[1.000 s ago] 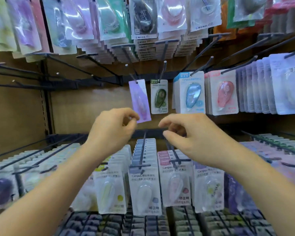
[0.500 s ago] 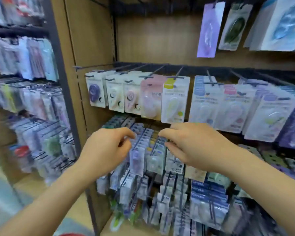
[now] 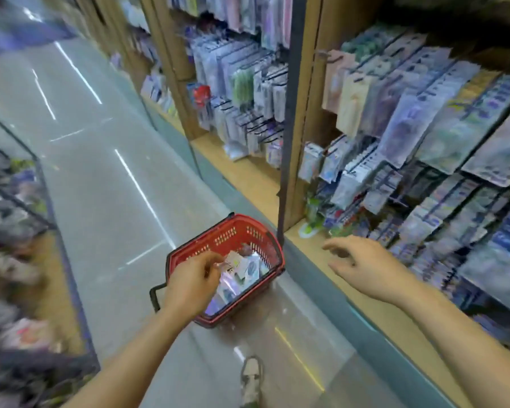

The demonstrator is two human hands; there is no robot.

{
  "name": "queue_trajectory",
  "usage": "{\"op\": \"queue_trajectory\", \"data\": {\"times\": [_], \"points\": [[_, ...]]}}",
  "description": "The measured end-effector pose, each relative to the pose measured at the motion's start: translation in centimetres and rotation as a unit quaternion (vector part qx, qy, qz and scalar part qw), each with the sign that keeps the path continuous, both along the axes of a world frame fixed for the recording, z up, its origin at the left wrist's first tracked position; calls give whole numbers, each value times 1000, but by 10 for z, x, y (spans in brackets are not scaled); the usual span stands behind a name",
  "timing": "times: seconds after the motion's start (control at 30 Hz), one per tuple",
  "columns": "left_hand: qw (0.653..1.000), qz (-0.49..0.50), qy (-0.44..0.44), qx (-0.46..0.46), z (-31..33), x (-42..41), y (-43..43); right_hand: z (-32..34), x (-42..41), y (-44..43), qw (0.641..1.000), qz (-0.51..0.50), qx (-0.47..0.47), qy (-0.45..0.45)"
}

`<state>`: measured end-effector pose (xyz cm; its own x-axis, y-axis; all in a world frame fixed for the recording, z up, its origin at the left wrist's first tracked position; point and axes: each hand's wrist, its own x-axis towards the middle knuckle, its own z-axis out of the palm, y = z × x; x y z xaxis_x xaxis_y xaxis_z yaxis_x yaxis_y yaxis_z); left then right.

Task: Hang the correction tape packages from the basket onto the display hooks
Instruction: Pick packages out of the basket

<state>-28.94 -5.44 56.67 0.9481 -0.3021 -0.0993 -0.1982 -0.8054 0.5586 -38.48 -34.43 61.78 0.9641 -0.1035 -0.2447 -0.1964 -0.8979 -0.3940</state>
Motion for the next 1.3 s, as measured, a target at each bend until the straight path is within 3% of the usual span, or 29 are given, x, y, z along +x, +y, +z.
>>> {"op": "queue_trajectory", "data": {"times": [0.13, 0.37, 0.67, 0.87, 0.93, 1.03, 1.2, 1.3], "points": [[987, 135, 74, -49, -56, 6, 68, -52, 28, 48, 991, -67, 111, 16], [958, 213, 183, -62, -149, 67, 154, -143, 126, 139, 954, -173, 239, 45], [952, 179, 249, -20, -290, 167, 163, -317, 247, 187, 931, -234, 260, 108], [956, 86, 281, 16, -444, 220, 109, -478, 311, 181, 929, -217, 245, 171], [946, 103, 307, 18, -506, 239, 91, -531, 326, 179, 928, -199, 241, 203], [902, 229, 366, -13, -585, 268, 72, -604, 340, 183, 927, -165, 229, 245], [751, 528, 383, -102, -676, 300, 47, -700, 365, 201, 931, 0, 158, 329], [711, 593, 356, -125, -707, 310, 37, -741, 386, 215, 902, -88, 257, 335]]}}
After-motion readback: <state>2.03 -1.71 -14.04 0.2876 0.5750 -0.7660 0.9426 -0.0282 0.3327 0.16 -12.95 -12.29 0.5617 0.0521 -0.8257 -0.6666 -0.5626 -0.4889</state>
